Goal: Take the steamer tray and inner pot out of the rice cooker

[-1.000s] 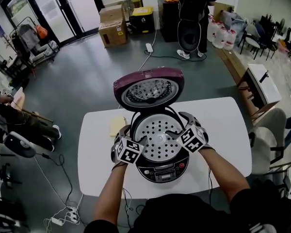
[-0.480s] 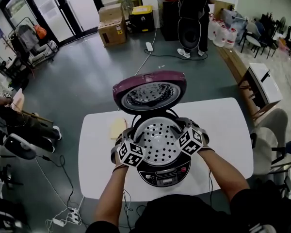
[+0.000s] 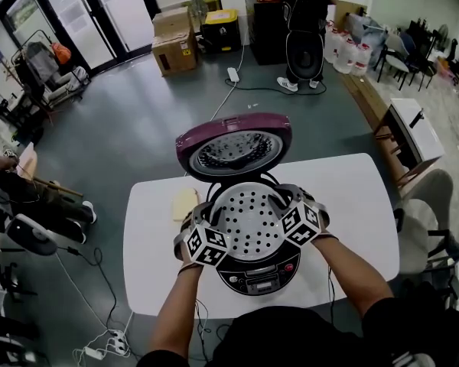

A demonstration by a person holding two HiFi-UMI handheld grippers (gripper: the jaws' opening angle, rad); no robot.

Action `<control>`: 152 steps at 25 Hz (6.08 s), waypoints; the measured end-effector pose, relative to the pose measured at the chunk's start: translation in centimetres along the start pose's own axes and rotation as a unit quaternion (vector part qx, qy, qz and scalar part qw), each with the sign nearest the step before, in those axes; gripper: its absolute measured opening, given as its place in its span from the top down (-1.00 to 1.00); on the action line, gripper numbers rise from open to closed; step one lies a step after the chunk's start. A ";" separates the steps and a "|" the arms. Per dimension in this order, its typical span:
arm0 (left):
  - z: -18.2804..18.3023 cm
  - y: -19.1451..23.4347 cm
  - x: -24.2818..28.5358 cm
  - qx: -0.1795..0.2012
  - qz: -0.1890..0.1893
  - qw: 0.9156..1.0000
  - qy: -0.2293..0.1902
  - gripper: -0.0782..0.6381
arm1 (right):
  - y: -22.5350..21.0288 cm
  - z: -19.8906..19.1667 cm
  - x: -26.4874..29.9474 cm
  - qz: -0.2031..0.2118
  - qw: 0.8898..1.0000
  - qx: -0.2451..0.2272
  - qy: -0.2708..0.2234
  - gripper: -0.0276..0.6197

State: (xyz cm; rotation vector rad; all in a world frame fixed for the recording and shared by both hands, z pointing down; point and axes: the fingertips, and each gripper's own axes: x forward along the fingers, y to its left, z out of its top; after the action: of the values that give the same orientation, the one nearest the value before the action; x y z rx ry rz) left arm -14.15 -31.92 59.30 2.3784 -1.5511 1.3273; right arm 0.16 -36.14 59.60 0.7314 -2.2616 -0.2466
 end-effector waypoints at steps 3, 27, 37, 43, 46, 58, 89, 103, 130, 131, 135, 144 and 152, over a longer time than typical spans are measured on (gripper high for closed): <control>1.2 0.8 -1.0 0.003 0.013 1.000 -0.013 0.53 | -0.7 1.1 -0.9 -0.013 1.000 -0.006 -0.012 0.67; 0.8 9.2 -14.9 -0.010 0.102 0.994 -0.038 0.54 | 2.1 17.3 -6.7 -0.024 0.992 -0.085 -0.095 0.69; -11.1 12.6 -23.4 -0.068 0.154 0.986 0.011 0.55 | 13.8 25.6 -3.4 0.044 0.980 -0.156 -0.118 0.67; -19.3 13.6 -27.2 -0.108 0.169 0.979 0.035 0.55 | 21.9 28.6 -0.5 0.075 0.975 -0.175 -0.118 0.67; -21.9 14.1 -28.0 -0.122 0.174 0.976 0.047 0.56 | 24.2 29.5 0.8 0.089 0.974 -0.177 -0.110 0.67; -32.6 12.8 -26.6 -0.167 0.149 0.969 0.105 0.58 | 33.4 26.7 8.2 0.152 0.975 -0.149 -0.056 0.68; -39.2 12.1 -22.0 -0.292 0.158 0.940 0.072 -0.15 | 36.4 25.6 12.8 0.160 0.980 -0.095 -0.075 0.43; -19.4 9.5 -25.6 -0.302 0.098 0.939 -0.133 -0.40 | 22.7 25.4 -5.8 0.055 0.981 0.047 -0.179 0.07; -1.6 -3.4 -14.1 -0.485 -0.212 0.837 -0.141 -0.24 | 4.4 3.9 -13.2 0.148 0.879 0.447 -0.080 -0.05; -1.5 -3.6 -13.7 -0.503 -0.232 0.820 -0.140 -0.22 | 4.2 3.1 -12.9 0.163 0.864 0.471 -0.074 -0.05; -2.0 -3.7 -12.2 -0.558 -0.286 0.769 -0.125 -0.23 | 3.5 0.4 -11.4 0.203 0.812 0.546 -0.046 -0.05; -1.6 -4.4 -10.6 -0.626 -0.348 0.688 -0.117 -0.23 | 3.7 -1.6 -9.3 0.261 0.723 0.640 -0.018 -0.05; -1.8 -4.2 -9.4 -0.645 -0.342 0.676 -0.097 -0.16 | 3.7 -2.1 -8.3 0.264 0.702 0.661 -0.009 -0.04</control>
State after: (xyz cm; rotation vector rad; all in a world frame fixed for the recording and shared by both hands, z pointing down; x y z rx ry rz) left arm -13.55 -21.92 56.13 1.6794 -0.8117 -0.2501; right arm 4.76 -28.28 57.58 0.6235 -2.2649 1.8136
